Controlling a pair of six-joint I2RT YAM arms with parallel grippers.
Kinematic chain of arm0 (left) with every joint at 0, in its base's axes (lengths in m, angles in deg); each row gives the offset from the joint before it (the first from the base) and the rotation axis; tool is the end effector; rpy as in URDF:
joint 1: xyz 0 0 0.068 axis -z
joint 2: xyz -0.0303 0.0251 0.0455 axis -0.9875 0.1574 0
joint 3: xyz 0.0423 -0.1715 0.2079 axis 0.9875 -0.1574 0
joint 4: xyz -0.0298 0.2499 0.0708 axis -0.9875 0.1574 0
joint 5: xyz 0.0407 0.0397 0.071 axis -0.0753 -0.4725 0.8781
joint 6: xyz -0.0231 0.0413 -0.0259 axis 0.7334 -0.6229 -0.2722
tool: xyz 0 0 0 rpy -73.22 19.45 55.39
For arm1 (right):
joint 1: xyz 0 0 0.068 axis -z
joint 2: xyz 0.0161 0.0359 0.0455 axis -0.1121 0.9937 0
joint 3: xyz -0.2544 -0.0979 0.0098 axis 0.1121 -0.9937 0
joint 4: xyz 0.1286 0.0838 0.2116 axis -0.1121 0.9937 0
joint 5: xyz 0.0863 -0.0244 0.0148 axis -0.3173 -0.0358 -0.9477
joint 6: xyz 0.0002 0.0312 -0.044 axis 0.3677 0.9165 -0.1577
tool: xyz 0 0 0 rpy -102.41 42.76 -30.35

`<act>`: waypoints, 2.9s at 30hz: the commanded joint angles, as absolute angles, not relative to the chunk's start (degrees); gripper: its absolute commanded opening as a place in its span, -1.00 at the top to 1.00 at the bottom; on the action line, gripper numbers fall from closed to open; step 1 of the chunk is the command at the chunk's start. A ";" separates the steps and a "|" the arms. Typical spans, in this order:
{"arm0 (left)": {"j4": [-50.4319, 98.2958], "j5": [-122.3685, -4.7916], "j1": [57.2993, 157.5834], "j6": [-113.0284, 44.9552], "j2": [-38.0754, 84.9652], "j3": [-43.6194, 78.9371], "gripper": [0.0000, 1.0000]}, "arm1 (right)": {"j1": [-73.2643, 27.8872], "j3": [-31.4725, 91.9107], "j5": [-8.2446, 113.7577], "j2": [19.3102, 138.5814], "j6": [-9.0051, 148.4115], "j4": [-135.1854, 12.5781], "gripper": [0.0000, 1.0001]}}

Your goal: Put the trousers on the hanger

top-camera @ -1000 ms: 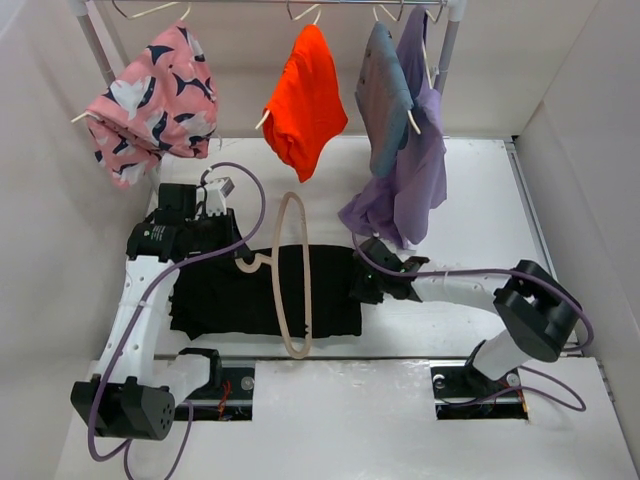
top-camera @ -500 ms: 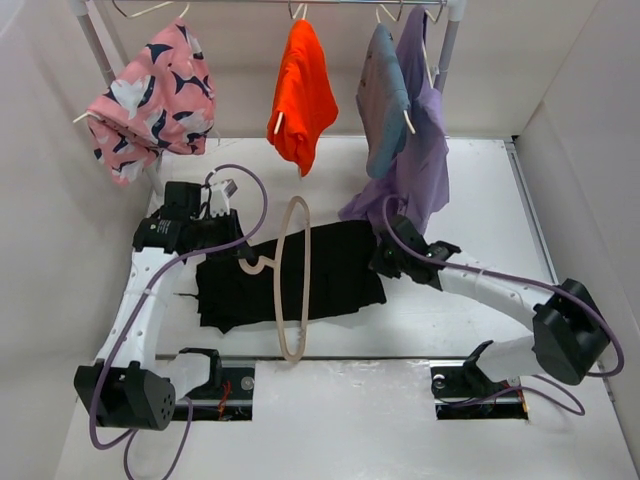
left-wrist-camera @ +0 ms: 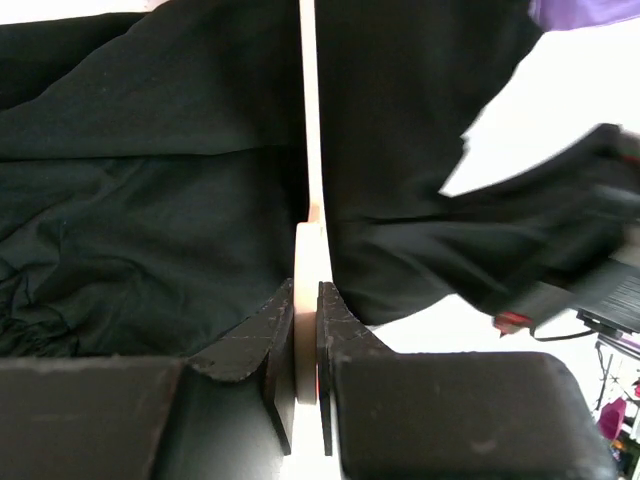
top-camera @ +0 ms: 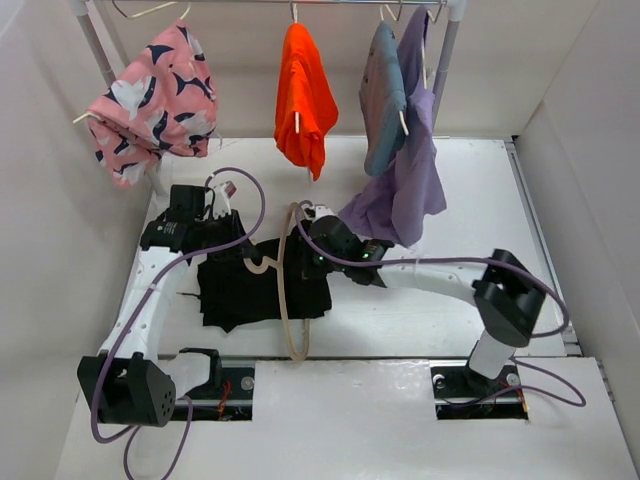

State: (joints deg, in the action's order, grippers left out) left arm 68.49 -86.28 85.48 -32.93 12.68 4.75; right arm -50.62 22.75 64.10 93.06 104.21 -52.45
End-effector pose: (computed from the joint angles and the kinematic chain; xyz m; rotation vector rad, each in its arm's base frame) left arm 0.2245 -0.0362 0.3112 0.0844 2.3926 -0.7893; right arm 0.2071 0.3155 0.2534 -0.2839 2.3333 0.8475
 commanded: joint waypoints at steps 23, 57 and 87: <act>63.83 -84.60 88.68 -32.78 10.44 5.35 1.00 | -47.61 15.49 42.28 108.63 102.98 -75.72 0.14; 54.96 -88.98 94.48 -35.34 16.32 9.64 1.00 | -43.31 29.20 39.74 123.11 114.83 -87.83 1.00; 58.56 -89.76 93.25 -30.07 17.56 10.88 1.00 | -49.64 9.25 41.49 107.45 114.21 -93.00 0.85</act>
State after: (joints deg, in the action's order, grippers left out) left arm 60.43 -85.51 93.19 -32.36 17.95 8.34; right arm -48.83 9.09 43.21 104.19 109.63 -82.83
